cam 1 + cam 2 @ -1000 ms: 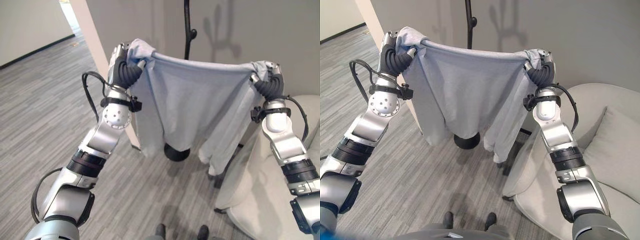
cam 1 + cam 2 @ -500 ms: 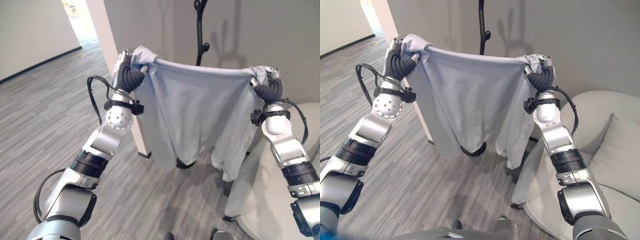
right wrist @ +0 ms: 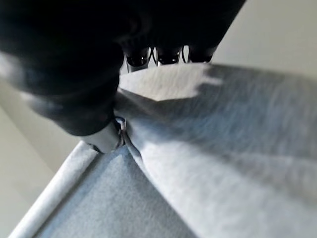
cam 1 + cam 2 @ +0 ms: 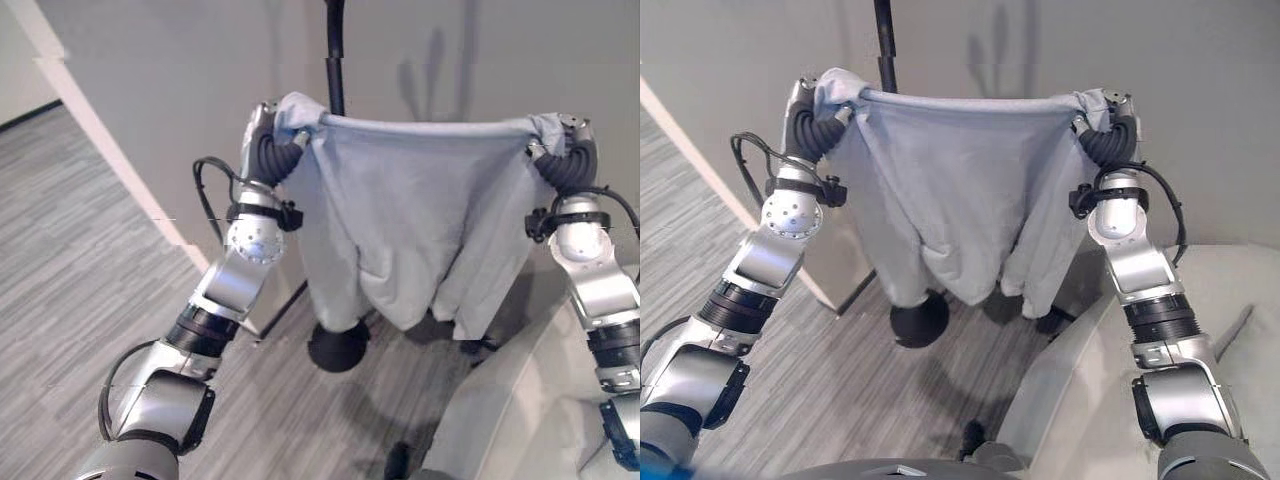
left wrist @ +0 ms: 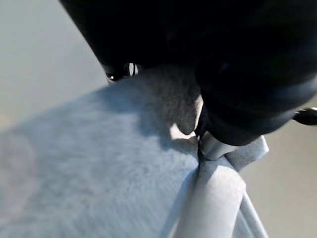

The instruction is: Hang the clothes on the sofa on the clothes rack.

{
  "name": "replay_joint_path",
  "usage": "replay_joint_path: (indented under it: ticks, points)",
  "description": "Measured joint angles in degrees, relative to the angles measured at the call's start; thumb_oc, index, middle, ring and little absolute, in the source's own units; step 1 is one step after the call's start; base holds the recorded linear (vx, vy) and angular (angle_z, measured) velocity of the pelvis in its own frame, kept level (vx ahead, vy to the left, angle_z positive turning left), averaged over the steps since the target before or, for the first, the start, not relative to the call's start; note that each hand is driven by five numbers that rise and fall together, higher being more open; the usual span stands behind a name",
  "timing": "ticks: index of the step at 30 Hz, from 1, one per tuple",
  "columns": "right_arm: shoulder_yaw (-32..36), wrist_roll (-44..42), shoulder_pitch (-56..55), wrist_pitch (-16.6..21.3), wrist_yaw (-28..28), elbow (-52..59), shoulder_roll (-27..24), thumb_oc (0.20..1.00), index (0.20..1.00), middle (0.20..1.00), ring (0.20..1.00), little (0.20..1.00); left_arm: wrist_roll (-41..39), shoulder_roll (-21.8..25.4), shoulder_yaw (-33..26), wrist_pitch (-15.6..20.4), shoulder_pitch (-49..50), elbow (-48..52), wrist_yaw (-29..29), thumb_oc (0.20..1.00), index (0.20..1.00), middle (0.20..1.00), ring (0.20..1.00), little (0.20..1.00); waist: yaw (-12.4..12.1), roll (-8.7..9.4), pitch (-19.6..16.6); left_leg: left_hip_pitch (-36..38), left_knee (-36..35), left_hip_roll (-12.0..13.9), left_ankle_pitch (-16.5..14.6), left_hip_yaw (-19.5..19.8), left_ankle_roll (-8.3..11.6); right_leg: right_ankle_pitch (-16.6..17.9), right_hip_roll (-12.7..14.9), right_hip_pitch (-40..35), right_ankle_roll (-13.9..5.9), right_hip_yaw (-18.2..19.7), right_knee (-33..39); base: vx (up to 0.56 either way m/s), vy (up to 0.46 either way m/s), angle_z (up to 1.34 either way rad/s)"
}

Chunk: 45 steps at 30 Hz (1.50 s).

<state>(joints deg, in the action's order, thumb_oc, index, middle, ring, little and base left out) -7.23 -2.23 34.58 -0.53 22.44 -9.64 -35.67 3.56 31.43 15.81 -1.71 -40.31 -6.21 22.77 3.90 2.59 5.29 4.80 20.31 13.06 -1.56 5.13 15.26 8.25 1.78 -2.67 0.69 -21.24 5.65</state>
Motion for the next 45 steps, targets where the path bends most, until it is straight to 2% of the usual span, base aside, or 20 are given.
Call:
replay_joint_path:
  ticks: [1,2,3,4,5,6,7,8,9,10,11,12,13,15,16,20,23,29,34,45]
  points:
    - [0.0,0.0,-0.3,0.0,0.0,-0.1,0.3,0.200,0.200,0.200,0.200,0.200,0.0,0.3,0.0,0.0,0.1,0.1,-0.5,0.200,0.200,0.200,0.200,0.200,-0.1,0.23,-0.1,-1.2,2.1,-0.1,-0.5,-0.5,-0.26,-0.3,0.3,-0.9,0.43,0.3,0.0,0.11,-0.110,0.09]
    - [0.0,0.0,-0.5,0.0,0.0,-0.1,0.3,0.200,0.200,0.200,0.200,0.200,0.0,0.3,0.0,0.0,0.1,0.3,-0.8,0.200,0.200,0.200,0.200,0.200,-0.1,0.23,-0.1,-1.6,1.3,0.1,-1.1,-1.2,-0.52,-0.5,0.6,-1.5,0.69,0.5,-0.1,0.07,-0.093,0.23]
    - [0.0,0.0,-1.0,-0.1,-0.1,-0.7,-0.1,0.200,0.200,0.200,0.200,0.200,0.0,-0.3,0.0,0.3,0.0,1.2,-0.9,0.200,0.200,0.200,0.200,0.200,0.1,-0.70,0.5,-1.5,-11.0,0.1,4.0,-3.7,-5.57,-2.7,2.1,0.7,2.62,3.5,-7.7,0.12,-0.139,-0.01]
    - [0.0,-0.1,-1.1,-0.1,-0.2,-0.5,0.0,0.200,0.200,0.200,0.200,0.200,-0.1,-0.7,-0.2,0.2,-0.1,1.3,-1.0,0.200,0.200,0.200,0.200,0.200,-1.0,-1.46,1.3,-0.2,-11.0,-0.3,6.0,-5.0,-6.68,-5.6,3.2,7.3,2.71,3.6,-20.5,0.08,-0.105,-0.09]
    - [-0.2,-0.1,-1.1,0.0,-0.3,0.0,0.1,0.200,0.200,0.200,0.200,0.200,-0.1,-0.6,-0.9,0.3,-0.3,1.2,-1.0,0.200,0.200,0.200,0.200,0.200,-0.6,-2.58,1.4,-1.5,-8.6,0.8,6.0,-4.7,-6.58,-10.3,2.1,10.9,0.31,2.2,-23.2,0.09,-0.087,-0.16]
    - [-0.3,-0.1,-1.3,0.0,-0.3,0.0,0.4,0.200,0.200,0.200,0.200,0.200,-0.1,-0.2,-1.1,0.4,-1.0,0.6,-1.1,0.200,0.200,0.200,0.200,0.200,-0.3,-2.01,1.2,-2.5,-6.1,1.2,6.2,-4.6,-6.34,-9.6,0.0,10.6,0.00,2.4,-16.5,0.05,-0.036,0.18]
    - [-0.5,-0.1,-1.3,-0.1,-0.3,0.0,0.8,0.200,0.200,0.200,0.200,0.200,-0.1,1.3,-1.0,0.4,-1.9,0.3,-1.2,0.200,0.200,0.200,0.200,0.200,-0.3,1.80,1.1,-4.5,0.5,-0.6,6.1,-5.7,-6.16,-2.8,-0.7,8.5,3.44,2.8,-6.5,0.05,-0.003,0.31]
    - [-0.5,-0.1,-1.0,-0.1,-0.3,0.0,1.2,0.200,0.200,0.200,0.200,0.200,-0.1,2.8,-1.0,0.4,-2.4,0.6,-1.3,0.200,0.200,0.200,0.200,0.200,-0.2,6.32,0.9,-6.5,6.3,-2.5,3.8,-8.2,-5.65,5.8,1.9,7.0,7.49,2.5,-4.5,0.04,0.015,0.43]
    - [0.6,-0.1,-0.8,1.0,-0.1,0.5,0.6,0.200,0.200,0.200,0.200,0.200,-0.1,2.5,-1.1,1.4,-0.8,1.6,-0.9,0.200,0.200,0.200,0.200,0.200,-0.4,4.80,0.0,-8.5,5.8,0.7,-1.6,-8.6,-4.54,-2.3,0.6,3.5,3.72,2.5,-2.1,0.05,0.067,0.23]
    - [1.2,-0.1,-0.9,1.7,0.4,0.8,0.4,0.200,0.200,0.200,0.200,0.200,-0.1,2.6,-0.3,1.7,-0.1,2.4,-0.7,0.200,0.200,0.200,0.200,0.200,-1.0,2.93,-0.4,-9.8,1.9,2.1,-2.2,-6.7,-3.64,-2.2,-0.6,4.3,4.04,2.5,-1.6,0.02,0.063,0.04]
    - [1.2,-0.1,-0.6,1.9,0.4,0.8,0.4,0.200,0.200,0.200,0.200,0.200,-0.1,2.6,-0.3,1.7,0.1,2.6,-0.8,0.200,0.200,0.200,0.200,0.200,-2.0,1.93,0.3,-11.0,-4.1,2.3,-1.8,-5.8,-4.03,-2.5,-0.9,4.8,3.99,3.1,-1.5,0.03,0.109,-0.10]
    - [0.8,-0.4,-0.5,1.3,0.2,-0.7,0.8,0.200,0.200,0.200,0.200,0.200,-0.1,2.5,0.2,1.6,-0.4,2.1,-0.8,0.200,0.200,0.200,0.200,0.200,-2.8,2.75,1.7,-13.3,-13.1,-0.8,-0.9,-3.9,-4.47,-1.7,0.4,4.5,2.97,3.4,-0.1,0.05,0.094,-0.01]
    - [0.4,-0.4,-0.5,1.0,-0.1,-1.0,0.7,0.200,0.200,0.200,0.200,0.200,-0.1,2.5,0.5,1.5,-0.3,2.0,-0.8,0.200,0.200,0.200,0.200,0.200,-3.0,2.25,2.0,-13.8,-18.3,-1.5,0.7,-3.1,-5.27,-1.6,0.8,4.4,2.35,3.5,0.0,0.07,0.128,0.10]
    - [0.3,-0.4,-0.4,0.9,0.0,-2.0,0.6,0.200,0.200,0.200,0.200,0.200,-0.1,2.5,1.3,1.5,-0.5,2.0,-0.7,0.200,0.200,0.200,0.200,0.200,-2.9,0.45,2.9,-14.3,-22.4,-2.1,3.0,-4.0,-6.31,-2.0,0.6,3.2,0.79,3.1,0.3,0.11,0.102,-0.10]
    - [0.1,-0.4,-1.2,0.7,0.0,-2.1,1.6,0.200,0.200,0.200,0.200,0.200,-0.1,2.5,1.8,1.5,-0.3,2.0,-0.7,0.200,0.200,0.200,0.200,0.200,-3.3,-1.31,3.4,-12.4,-23.3,-2.0,6.1,-4.8,-7.20,-2.7,0.1,0.7,-1.93,4.1,0.3,0.12,0.112,-0.32]
    - [0.2,-0.3,-2.6,0.7,0.0,-1.2,1.9,0.200,0.200,0.200,0.200,0.200,-0.1,2.8,1.8,1.2,-0.2,3.8,-0.7,0.200,0.200,0.200,0.200,0.200,-3.8,0.32,2.4,-7.9,-25.0,-6.3,7.4,-6.7,-7.72,-4.3,4.7,-2.7,-5.17,4.7,0.3,0.10,0.112,-0.07]
    - [0.1,-0.2,-2.6,0.4,0.0,-0.9,2.2,0.200,0.200,0.200,0.200,0.200,-0.1,3.1,1.6,1.2,0.1,6.5,-0.7,0.200,0.200,0.200,0.200,0.200,-4.2,0.64,1.2,-6.5,-25.7,-7.4,8.9,-8.0,-9.80,-4.6,5.8,-3.9,-7.01,4.8,0.3,0.03,0.066,0.06]
    - [0.1,0.0,-2.6,0.1,-0.1,0.5,3.8,0.200,0.200,0.200,0.200,0.200,-0.1,3.7,1.6,1.1,0.8,7.1,-0.7,0.200,0.200,0.200,0.200,0.200,-4.4,1.24,0.4,-5.0,-25.6,-7.6,8.7,-9.4,-10.69,-4.5,6.0,-4.8,-7.36,5.4,0.0,0.01,0.091,-0.08]
    - [0.1,0.0,-2.6,-0.3,-0.1,0.5,4.2,0.200,0.200,0.200,0.200,0.200,-0.1,3.7,1.6,1.1,1.9,7.1,-0.7,0.200,0.200,0.200,0.200,0.200,-4.1,1.23,0.4,-4.5,-25.6,-7.2,8.2,-10.1,-10.16,-4.9,5.7,-4.8,-7.66,5.9,0.0,0.00,0.056,-0.10]
    - [0.3,0.8,-6.7,-0.4,-0.1,2.4,4.2,0.200,0.200,0.200,0.200,0.200,-0.1,3.6,0.8,1.1,2.7,7.4,-0.6,0.200,0.200,0.200,0.200,0.200,-4.0,-0.12,-2.2,-4.1,-25.9,-6.4,8.2,-10.9,-10.26,-5.3,5.6,-4.8,-7.89,6.4,0.3,0.00,0.012,-0.03]
